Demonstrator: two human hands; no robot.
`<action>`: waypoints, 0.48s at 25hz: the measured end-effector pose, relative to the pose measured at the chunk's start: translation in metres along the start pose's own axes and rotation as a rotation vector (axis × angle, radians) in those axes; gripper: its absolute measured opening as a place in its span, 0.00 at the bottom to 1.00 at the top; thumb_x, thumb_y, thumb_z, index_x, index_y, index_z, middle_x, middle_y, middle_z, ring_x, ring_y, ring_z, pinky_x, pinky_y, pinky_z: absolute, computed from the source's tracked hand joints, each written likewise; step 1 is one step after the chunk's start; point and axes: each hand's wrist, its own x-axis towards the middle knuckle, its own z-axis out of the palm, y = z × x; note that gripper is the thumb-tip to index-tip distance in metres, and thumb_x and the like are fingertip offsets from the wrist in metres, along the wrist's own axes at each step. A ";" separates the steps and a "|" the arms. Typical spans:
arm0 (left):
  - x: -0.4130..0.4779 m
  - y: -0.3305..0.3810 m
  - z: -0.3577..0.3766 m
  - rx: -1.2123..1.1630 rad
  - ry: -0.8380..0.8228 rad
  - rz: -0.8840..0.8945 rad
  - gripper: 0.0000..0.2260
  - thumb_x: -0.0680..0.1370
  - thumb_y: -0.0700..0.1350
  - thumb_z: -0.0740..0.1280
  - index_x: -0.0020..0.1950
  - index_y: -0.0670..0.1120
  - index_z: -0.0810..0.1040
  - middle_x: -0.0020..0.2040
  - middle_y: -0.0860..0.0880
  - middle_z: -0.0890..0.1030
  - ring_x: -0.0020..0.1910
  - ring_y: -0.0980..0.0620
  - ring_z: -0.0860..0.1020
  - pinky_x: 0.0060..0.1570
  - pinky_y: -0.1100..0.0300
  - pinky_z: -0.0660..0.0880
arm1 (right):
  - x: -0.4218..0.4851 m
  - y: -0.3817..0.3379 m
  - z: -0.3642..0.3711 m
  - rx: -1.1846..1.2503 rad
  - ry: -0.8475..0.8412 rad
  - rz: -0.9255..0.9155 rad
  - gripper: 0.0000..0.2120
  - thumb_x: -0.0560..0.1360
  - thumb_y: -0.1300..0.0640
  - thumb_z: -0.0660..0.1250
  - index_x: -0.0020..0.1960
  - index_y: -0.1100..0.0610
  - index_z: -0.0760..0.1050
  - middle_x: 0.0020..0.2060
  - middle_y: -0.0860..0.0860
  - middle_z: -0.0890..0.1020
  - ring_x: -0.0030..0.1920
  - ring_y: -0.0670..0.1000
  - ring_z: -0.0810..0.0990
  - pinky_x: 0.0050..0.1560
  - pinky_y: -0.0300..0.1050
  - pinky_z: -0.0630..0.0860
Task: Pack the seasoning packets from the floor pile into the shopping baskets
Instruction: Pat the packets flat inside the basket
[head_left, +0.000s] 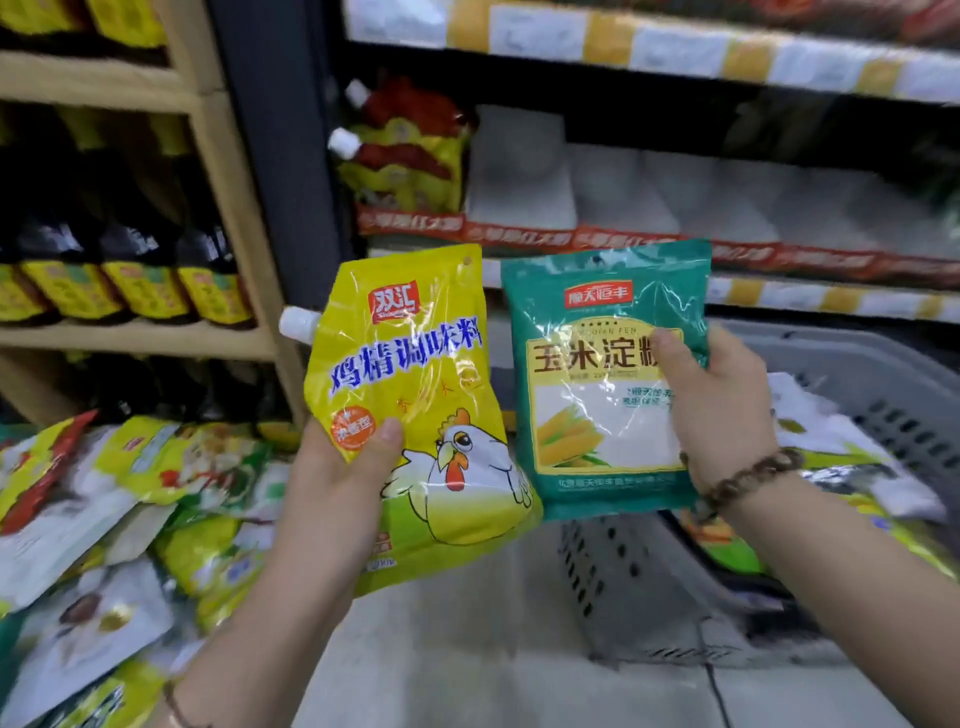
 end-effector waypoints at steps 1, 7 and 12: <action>0.000 0.005 0.019 0.002 -0.034 0.012 0.13 0.78 0.45 0.65 0.62 0.52 0.75 0.49 0.57 0.84 0.48 0.57 0.82 0.45 0.59 0.77 | 0.009 0.001 -0.017 -0.009 0.017 -0.005 0.10 0.77 0.56 0.64 0.37 0.47 0.73 0.28 0.39 0.76 0.26 0.37 0.70 0.26 0.26 0.65; 0.002 0.005 0.140 0.019 -0.222 0.047 0.12 0.77 0.44 0.66 0.61 0.52 0.73 0.51 0.58 0.82 0.51 0.57 0.80 0.52 0.55 0.75 | 0.059 0.030 -0.135 -0.143 0.115 0.040 0.08 0.77 0.56 0.64 0.40 0.50 0.76 0.28 0.41 0.79 0.27 0.34 0.73 0.28 0.28 0.68; 0.009 -0.004 0.235 0.041 -0.328 -0.078 0.17 0.75 0.42 0.70 0.61 0.50 0.69 0.49 0.54 0.81 0.43 0.62 0.79 0.40 0.62 0.76 | 0.086 0.063 -0.214 -0.179 0.088 0.138 0.06 0.76 0.58 0.65 0.43 0.53 0.79 0.27 0.40 0.81 0.28 0.38 0.77 0.28 0.33 0.70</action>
